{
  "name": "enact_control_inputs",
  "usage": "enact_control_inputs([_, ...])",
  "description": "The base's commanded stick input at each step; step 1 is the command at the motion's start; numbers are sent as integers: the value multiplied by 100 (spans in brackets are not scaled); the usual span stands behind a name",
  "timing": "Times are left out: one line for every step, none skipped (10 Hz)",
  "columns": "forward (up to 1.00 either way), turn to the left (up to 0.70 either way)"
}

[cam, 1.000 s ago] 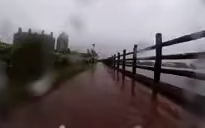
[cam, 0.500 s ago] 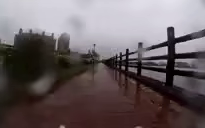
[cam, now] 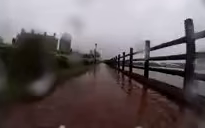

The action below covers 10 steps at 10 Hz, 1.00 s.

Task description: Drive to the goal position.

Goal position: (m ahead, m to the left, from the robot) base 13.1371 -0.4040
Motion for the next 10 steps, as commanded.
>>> enact_control_inputs([100, 0])
enact_control_inputs([100, 0])
enact_control_inputs([100, 0])
enact_control_inputs([100, 0])
enact_control_inputs([100, 0])
enact_control_inputs([100, 0])
enact_control_inputs([100, 0])
enact_control_inputs([100, 0])
enact_control_inputs([100, 0])
enact_control_inputs([100, 0])
